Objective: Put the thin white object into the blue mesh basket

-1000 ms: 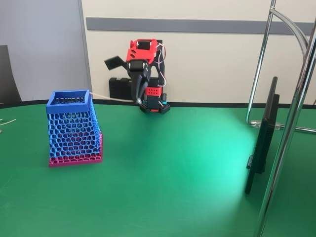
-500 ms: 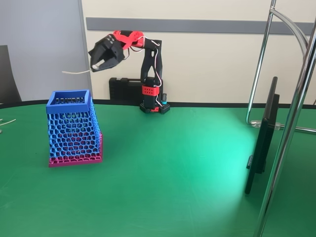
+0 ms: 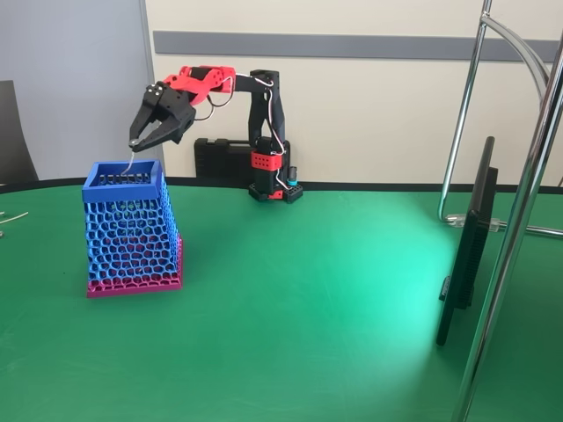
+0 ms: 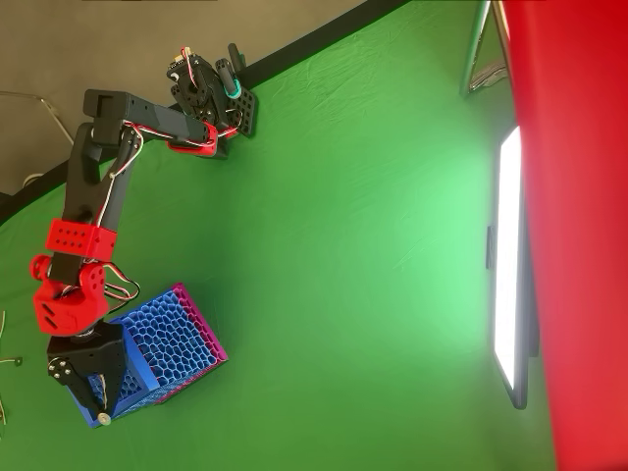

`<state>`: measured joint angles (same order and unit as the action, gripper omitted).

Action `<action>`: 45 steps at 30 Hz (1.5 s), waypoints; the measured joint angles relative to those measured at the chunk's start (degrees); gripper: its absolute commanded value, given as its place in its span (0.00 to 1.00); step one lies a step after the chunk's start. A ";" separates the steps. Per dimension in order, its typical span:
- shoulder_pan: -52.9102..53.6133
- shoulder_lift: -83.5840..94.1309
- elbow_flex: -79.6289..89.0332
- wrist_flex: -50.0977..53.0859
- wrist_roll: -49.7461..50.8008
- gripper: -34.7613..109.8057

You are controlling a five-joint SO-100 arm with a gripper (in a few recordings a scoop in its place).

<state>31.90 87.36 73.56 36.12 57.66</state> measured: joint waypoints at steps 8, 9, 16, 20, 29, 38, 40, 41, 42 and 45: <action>2.81 0.62 2.99 -1.32 -2.37 0.29; 3.34 1.05 4.22 -1.85 -3.08 0.29; 6.24 5.27 10.90 -5.36 -6.94 0.29; 6.68 7.56 12.83 -5.54 -8.35 0.32; 7.65 13.45 19.07 -6.50 -12.04 0.38; 8.79 23.64 31.55 -10.81 -18.98 0.41; 7.73 26.37 35.24 -11.69 -22.68 0.41; 7.03 27.95 37.00 -11.78 -24.26 0.41; 6.24 29.36 38.94 -11.78 -25.93 0.41; 3.34 34.28 44.56 -11.78 -31.03 0.40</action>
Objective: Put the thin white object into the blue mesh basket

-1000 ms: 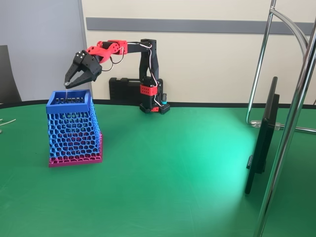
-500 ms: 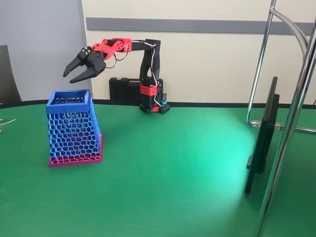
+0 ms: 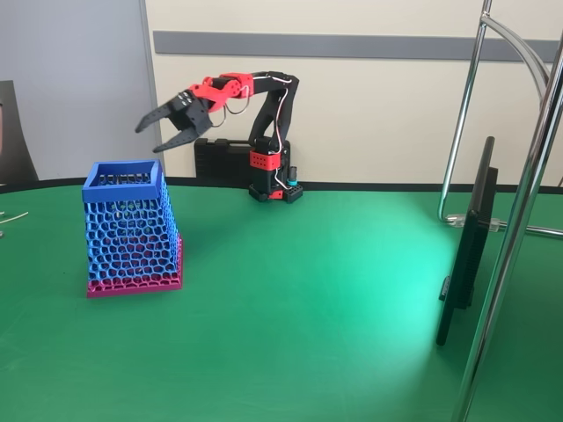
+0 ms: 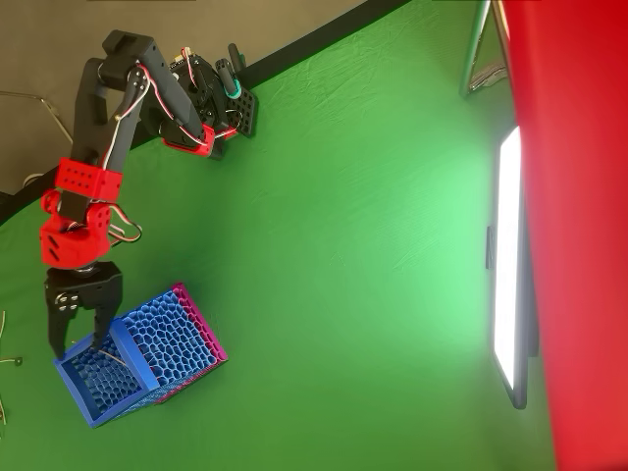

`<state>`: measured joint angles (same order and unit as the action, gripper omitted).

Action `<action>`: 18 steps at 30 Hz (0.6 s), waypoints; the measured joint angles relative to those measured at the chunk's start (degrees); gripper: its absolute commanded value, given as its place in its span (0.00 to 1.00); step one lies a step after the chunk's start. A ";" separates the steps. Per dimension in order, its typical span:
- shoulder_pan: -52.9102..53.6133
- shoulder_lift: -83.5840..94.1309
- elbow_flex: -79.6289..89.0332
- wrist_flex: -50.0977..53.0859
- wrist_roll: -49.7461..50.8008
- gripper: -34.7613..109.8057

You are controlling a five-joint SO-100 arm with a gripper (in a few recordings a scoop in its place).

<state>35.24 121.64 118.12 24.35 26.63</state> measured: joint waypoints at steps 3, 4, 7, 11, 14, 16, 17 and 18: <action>-3.78 5.36 5.62 0.26 -5.10 0.40; -5.27 6.94 7.21 0.70 -7.03 0.40; -9.23 11.87 11.95 1.93 -12.04 0.39; -13.80 17.31 17.23 3.16 -17.75 0.39; -17.67 23.38 23.99 4.04 -22.59 0.38; -20.04 26.72 28.12 3.96 -25.58 0.36; -21.27 28.56 30.41 3.96 -26.98 0.36; -22.41 30.41 32.61 3.96 -28.30 0.36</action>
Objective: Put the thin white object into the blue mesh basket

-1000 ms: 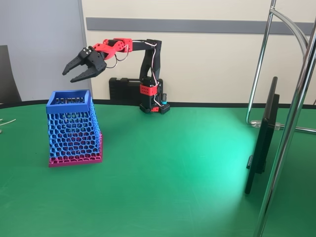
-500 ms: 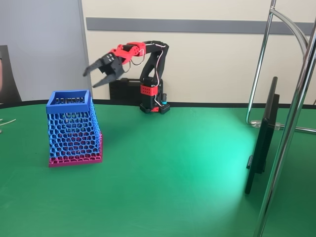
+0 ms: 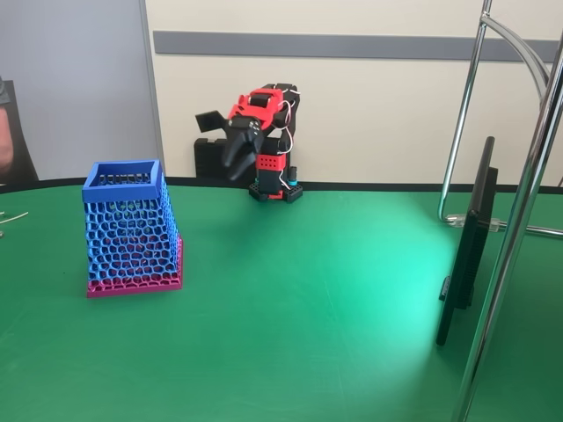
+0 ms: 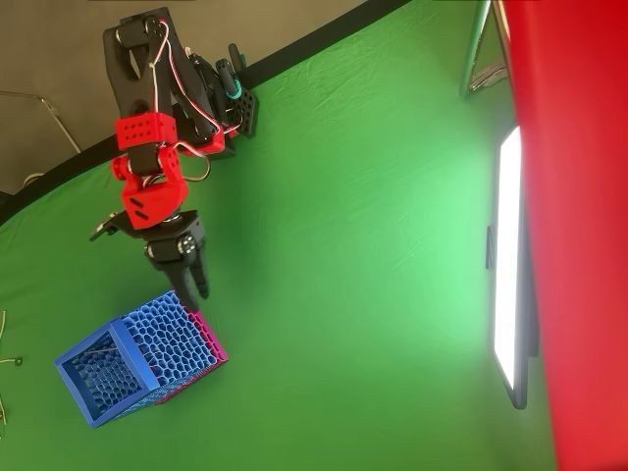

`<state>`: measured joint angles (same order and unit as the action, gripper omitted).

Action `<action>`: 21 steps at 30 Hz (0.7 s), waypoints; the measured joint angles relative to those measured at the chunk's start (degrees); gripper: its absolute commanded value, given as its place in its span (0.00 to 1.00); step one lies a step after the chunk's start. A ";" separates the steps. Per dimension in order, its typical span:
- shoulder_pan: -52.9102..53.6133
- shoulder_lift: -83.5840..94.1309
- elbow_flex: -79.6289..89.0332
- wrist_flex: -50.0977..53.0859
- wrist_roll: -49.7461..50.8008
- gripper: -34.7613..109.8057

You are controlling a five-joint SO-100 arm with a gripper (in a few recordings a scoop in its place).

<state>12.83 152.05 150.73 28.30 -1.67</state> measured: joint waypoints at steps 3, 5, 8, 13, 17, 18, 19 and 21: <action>-2.72 4.92 5.89 0.00 -3.16 0.35; -4.57 8.17 9.58 0.00 -4.75 0.34; -6.06 11.69 14.59 0.00 -6.15 0.31; -8.26 19.78 22.41 0.70 -7.56 0.25; -9.67 27.60 25.31 6.50 -7.38 0.24; -9.93 28.74 25.40 7.82 -7.12 0.24; -10.02 29.53 25.49 8.96 -6.86 0.24; -10.28 31.73 25.49 12.22 -6.15 0.24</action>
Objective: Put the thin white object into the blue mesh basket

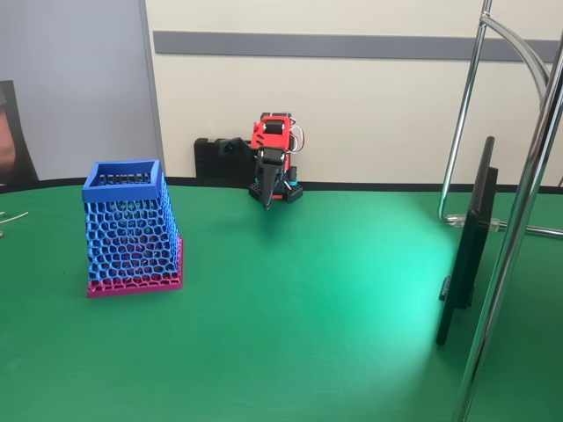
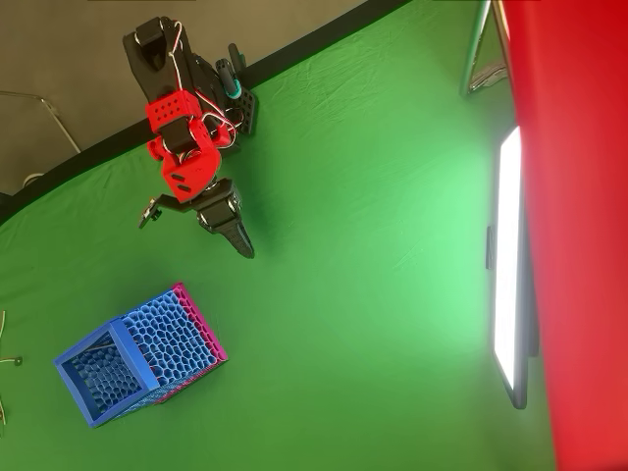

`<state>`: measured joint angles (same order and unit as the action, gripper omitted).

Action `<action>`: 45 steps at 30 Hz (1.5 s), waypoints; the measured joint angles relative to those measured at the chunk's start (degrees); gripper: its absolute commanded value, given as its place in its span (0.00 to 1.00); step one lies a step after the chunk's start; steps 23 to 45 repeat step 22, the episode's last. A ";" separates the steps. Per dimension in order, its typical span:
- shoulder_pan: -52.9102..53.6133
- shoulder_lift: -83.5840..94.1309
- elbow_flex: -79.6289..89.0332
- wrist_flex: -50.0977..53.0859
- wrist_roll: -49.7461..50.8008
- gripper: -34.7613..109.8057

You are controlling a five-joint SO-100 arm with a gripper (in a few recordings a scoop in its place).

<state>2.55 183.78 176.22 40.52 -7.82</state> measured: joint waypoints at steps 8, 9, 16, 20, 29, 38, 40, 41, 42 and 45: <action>-0.09 6.24 0.00 8.61 1.93 0.24; 0.00 6.33 0.00 8.79 2.20 0.25; 0.00 6.33 0.00 8.79 2.29 0.25; 0.00 6.33 0.00 9.05 2.29 0.25; 0.00 6.33 0.00 9.05 2.29 0.25; 0.00 6.33 0.00 9.05 2.29 0.25; 0.00 6.33 0.00 9.05 2.29 0.25; 0.00 6.33 0.00 9.05 2.29 0.25; 0.00 6.33 0.00 9.05 2.29 0.25; 0.00 6.33 0.00 9.05 2.29 0.25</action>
